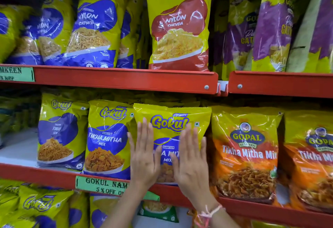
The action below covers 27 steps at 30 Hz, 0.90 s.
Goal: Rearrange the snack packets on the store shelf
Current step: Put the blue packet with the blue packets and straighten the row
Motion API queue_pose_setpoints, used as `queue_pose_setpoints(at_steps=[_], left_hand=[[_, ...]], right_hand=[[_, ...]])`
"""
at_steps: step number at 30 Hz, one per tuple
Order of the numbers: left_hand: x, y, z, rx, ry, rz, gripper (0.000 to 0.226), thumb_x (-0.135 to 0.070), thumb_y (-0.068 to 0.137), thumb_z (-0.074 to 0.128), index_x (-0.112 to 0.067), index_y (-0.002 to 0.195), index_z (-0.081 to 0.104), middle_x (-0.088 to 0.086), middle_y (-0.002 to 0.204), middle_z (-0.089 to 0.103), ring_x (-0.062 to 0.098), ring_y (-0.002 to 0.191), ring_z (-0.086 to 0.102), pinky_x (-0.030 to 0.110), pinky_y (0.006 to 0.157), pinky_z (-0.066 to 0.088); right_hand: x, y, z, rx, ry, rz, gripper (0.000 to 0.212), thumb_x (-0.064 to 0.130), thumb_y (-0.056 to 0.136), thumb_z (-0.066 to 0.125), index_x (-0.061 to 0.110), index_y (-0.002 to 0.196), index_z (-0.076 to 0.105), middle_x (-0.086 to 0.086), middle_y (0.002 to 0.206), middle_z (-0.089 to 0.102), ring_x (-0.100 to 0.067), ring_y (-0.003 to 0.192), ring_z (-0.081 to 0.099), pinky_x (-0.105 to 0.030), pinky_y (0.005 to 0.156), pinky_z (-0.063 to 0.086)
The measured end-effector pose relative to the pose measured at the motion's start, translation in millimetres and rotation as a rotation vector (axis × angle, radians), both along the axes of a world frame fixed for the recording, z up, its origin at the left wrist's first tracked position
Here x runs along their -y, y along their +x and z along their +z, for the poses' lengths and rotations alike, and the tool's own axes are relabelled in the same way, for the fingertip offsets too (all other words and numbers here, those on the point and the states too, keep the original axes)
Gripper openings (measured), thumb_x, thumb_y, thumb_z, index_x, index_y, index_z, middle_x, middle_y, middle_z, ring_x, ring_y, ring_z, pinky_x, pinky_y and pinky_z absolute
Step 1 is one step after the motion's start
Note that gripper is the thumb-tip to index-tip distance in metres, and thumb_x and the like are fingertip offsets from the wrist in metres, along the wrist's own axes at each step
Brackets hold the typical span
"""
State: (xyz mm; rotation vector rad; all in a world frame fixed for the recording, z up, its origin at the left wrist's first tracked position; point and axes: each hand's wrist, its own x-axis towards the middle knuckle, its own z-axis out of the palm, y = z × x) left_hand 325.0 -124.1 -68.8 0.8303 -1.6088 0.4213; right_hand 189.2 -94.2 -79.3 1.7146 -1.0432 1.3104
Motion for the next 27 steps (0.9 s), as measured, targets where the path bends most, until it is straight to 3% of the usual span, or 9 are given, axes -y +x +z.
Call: queue_pose_setpoints(at_steps=[2, 5, 7, 13, 17, 22, 27], left_hand=[[16, 9, -12, 0.155, 0.024, 0.097, 0.062, -0.040, 0.101, 0.022, -0.011, 0.154, 0.011, 0.002, 0.164, 0.001, 0.018, 0.152, 0.003, 0.046, 0.123, 0.001], [27, 17, -6, 0.287, 0.133, 0.187, 0.063, -0.042, 0.100, 0.022, -0.005, 0.151, 0.021, 0.012, 0.162, 0.017, 0.021, 0.152, 0.009, 0.049, 0.122, 0.007], [28, 17, -2, 0.332, 0.185, 0.196, 0.062, -0.041, 0.100, 0.020, -0.006, 0.151, 0.023, 0.013, 0.162, 0.019, 0.023, 0.151, 0.013, 0.049, 0.122, 0.010], [13, 20, 2, 0.349, 0.234, 0.257, 0.067, -0.047, 0.099, 0.017, -0.007, 0.153, 0.019, 0.009, 0.163, 0.013, 0.021, 0.151, 0.012, 0.048, 0.122, 0.006], [-19, 5, 6, 0.260, 0.176, 0.103, 0.063, -0.044, 0.100, 0.023, -0.008, 0.151, 0.025, 0.007, 0.162, 0.020, 0.021, 0.152, 0.013, 0.049, 0.122, 0.008], [-50, -56, 16, 0.171, 0.118, -0.166, 0.051, -0.034, 0.100, 0.030, -0.012, 0.145, 0.040, 0.000, 0.154, 0.039, 0.016, 0.147, 0.028, 0.047, 0.119, 0.021], [-69, -141, 36, 0.098, 0.104, -0.387, 0.043, -0.029, 0.100, 0.039, -0.010, 0.137, 0.051, -0.004, 0.142, 0.050, 0.005, 0.139, 0.039, 0.029, 0.115, 0.032]], right_hand=[[20, -8, -12, -0.136, 0.025, -0.130, 0.068, 0.040, 0.106, 0.030, 0.005, 0.160, 0.008, -0.011, 0.171, 0.009, -0.022, 0.159, -0.001, -0.046, 0.127, 0.011], [35, -15, -4, -0.112, 0.166, -0.213, 0.070, 0.048, 0.104, 0.031, 0.003, 0.157, 0.018, -0.018, 0.164, 0.027, -0.025, 0.158, 0.009, -0.048, 0.124, 0.018], [37, -17, -1, -0.109, 0.243, -0.221, 0.071, 0.049, 0.104, 0.031, 0.003, 0.157, 0.020, -0.019, 0.165, 0.026, -0.029, 0.155, 0.018, -0.049, 0.123, 0.018], [17, -18, 6, -0.129, 0.324, -0.264, 0.074, 0.054, 0.104, 0.029, 0.002, 0.156, 0.028, -0.016, 0.167, 0.024, -0.028, 0.155, 0.023, -0.048, 0.121, 0.023], [-34, -44, 5, -0.067, 0.292, -0.171, 0.072, 0.053, 0.105, 0.029, 0.003, 0.156, 0.029, -0.013, 0.168, 0.024, -0.025, 0.157, 0.020, -0.044, 0.126, 0.018], [-85, -113, 12, 0.015, 0.243, -0.101, 0.061, 0.043, 0.106, 0.031, 0.007, 0.156, 0.032, -0.008, 0.166, 0.029, -0.018, 0.158, 0.013, -0.037, 0.128, 0.013], [-108, -196, 25, 0.236, 0.229, -0.024, 0.059, 0.044, 0.107, 0.028, 0.011, 0.154, 0.039, 0.000, 0.165, 0.033, -0.014, 0.158, 0.016, -0.033, 0.127, 0.016]])
